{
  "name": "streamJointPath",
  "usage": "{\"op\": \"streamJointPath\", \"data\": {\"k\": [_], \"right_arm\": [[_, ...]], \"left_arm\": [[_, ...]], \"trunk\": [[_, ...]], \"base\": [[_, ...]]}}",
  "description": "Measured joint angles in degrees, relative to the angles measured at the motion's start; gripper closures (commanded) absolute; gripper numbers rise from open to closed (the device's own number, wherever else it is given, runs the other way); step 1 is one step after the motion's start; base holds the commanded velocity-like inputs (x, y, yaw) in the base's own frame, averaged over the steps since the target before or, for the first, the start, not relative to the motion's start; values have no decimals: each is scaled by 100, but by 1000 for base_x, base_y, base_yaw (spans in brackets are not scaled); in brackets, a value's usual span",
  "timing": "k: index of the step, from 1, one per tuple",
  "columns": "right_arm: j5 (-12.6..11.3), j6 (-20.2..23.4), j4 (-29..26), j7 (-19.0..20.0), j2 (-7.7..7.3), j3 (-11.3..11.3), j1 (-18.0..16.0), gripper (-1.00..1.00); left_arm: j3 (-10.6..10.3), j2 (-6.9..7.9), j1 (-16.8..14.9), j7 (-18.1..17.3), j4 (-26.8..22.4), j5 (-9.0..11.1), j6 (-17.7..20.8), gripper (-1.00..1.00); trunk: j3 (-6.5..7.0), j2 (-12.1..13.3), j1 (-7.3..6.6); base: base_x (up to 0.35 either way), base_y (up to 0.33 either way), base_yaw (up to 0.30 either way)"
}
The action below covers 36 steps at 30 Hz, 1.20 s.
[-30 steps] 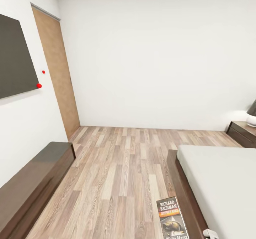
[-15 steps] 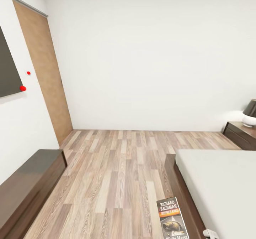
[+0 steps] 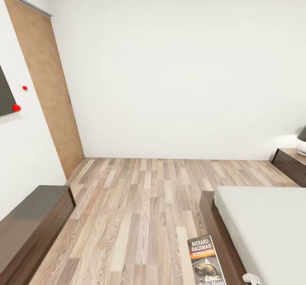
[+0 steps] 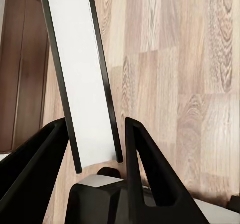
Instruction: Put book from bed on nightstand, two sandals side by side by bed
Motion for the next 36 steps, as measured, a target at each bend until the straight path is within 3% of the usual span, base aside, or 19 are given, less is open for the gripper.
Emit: {"op": "streamJointPath", "data": {"k": [6, 14, 36], "right_arm": [[0, 0, 1, 4, 0, 1, -1, 100], [0, 0, 0, 4, 0, 1, -1, 100], [0, 0, 1, -4, 0, 1, -1, 100]], "left_arm": [[13, 28, 0, -79, -8, 8, 9, -100], [9, 30, 0, -547, -9, -2, 17, -100], [9, 22, 0, -553, -6, -5, 8, -100]], "trunk": [[0, 0, 0], [0, 0, 0], [0, 0, 0]], "base": [[330, 0, 0], [330, 0, 0], [330, 0, 0]]}}
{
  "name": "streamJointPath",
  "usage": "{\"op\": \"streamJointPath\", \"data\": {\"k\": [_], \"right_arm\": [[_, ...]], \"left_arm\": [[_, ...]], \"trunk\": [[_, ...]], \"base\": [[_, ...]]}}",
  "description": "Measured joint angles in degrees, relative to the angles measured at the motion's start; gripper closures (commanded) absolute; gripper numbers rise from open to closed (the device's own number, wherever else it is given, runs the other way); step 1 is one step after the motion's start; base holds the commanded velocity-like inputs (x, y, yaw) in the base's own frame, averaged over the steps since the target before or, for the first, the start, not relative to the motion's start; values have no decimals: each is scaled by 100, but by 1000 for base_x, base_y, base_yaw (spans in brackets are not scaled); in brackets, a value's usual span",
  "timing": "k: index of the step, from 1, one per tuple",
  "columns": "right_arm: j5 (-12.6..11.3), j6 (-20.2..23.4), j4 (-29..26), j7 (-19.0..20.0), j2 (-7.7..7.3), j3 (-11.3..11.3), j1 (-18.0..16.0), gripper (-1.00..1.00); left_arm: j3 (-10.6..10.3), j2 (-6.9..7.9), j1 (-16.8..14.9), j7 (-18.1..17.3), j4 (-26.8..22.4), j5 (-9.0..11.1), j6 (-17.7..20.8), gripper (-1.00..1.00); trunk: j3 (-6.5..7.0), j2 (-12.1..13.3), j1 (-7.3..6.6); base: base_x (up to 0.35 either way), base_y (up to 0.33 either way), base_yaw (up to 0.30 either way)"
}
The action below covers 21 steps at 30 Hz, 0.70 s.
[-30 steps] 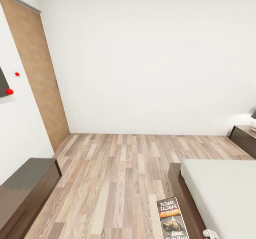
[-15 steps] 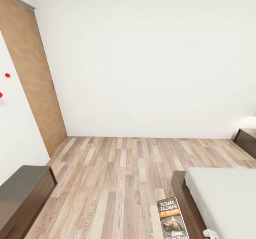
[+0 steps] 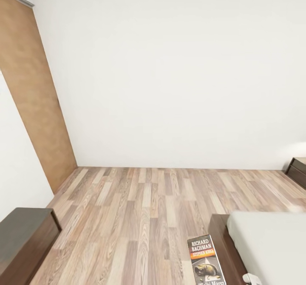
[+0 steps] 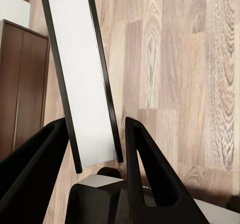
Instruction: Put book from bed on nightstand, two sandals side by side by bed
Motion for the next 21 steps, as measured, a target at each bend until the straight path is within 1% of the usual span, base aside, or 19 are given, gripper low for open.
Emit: {"op": "streamJointPath", "data": {"k": [16, 21], "right_arm": [[0, 0, 0, 0, 0, 0, 0, 100], [0, 0, 0, 0, 0, -1, 1, 100]], "left_arm": [[0, -15, 0, 12, 4, -5, -4, -100], [-6, -17, 0, 175, 3, -2, -7, -100]], "trunk": [[0, 0, 0], [0, 0, 0]], "base": [[330, 0, 0], [330, 0, 0]]}}
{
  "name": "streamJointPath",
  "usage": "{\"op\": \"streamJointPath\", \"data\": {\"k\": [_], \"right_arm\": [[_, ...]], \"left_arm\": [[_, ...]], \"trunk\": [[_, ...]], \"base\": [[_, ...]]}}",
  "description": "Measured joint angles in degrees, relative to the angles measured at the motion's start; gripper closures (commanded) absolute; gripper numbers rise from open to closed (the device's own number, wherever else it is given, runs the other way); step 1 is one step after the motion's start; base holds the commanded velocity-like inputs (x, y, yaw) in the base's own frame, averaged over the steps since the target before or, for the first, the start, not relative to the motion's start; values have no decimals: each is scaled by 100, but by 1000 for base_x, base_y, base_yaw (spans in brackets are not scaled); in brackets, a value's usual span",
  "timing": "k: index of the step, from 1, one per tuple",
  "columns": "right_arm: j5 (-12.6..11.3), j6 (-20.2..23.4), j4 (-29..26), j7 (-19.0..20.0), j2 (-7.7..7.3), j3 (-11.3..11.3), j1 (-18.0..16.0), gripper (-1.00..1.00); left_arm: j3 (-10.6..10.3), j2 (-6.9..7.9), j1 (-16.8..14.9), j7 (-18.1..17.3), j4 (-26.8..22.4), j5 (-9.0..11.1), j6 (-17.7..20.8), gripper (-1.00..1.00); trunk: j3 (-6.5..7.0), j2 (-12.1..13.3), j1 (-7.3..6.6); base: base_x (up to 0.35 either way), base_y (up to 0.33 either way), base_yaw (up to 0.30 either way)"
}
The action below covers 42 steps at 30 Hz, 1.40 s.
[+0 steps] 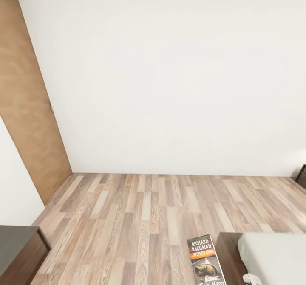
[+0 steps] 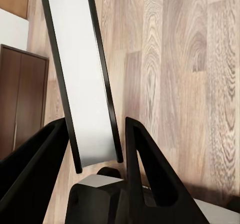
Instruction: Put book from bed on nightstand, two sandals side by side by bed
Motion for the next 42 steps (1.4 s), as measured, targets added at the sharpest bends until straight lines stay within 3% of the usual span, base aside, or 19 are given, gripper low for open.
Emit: {"op": "streamJointPath", "data": {"k": [42], "right_arm": [[1, 0, 0, 0, 0, 1, -1, 100]], "left_arm": [[-5, 0, 0, 28, -3, 0, -2, -100]], "trunk": [[0, 0, 0]], "base": [[330, 0, 0]]}}
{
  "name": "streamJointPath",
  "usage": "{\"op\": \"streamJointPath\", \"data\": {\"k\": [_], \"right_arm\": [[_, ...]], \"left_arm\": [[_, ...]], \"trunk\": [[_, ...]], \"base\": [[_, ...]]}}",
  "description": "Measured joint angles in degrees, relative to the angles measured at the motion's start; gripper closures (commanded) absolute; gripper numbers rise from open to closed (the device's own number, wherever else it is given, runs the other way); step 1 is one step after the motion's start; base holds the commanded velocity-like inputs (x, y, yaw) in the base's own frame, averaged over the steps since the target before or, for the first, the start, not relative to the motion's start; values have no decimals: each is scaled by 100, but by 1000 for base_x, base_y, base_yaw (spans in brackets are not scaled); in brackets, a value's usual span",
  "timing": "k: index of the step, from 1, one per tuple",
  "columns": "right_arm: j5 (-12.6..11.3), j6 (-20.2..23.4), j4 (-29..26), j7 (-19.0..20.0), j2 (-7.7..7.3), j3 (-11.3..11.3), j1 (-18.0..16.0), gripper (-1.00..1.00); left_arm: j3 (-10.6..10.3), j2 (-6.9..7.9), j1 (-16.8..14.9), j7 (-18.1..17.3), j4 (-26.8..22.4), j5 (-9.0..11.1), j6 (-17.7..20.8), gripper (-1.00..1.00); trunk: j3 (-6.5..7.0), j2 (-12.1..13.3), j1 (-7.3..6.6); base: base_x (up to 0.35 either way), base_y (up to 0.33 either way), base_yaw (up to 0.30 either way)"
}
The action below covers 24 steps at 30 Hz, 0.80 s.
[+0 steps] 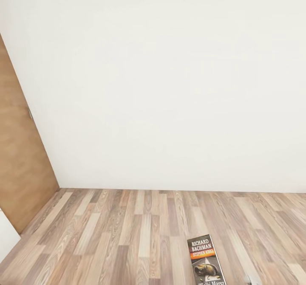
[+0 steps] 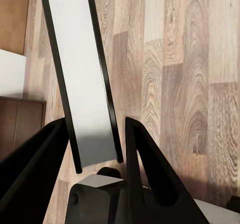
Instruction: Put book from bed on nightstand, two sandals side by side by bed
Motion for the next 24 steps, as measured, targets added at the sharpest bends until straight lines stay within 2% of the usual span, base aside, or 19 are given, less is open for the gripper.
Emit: {"op": "streamJointPath", "data": {"k": [24], "right_arm": [[0, 0, 0, 0, 0, 0, 0, 100]], "left_arm": [[-3, -2, 0, 0, -1, 0, 0, -100]], "trunk": [[0, 0, 0]], "base": [[330, 0, 0]]}}
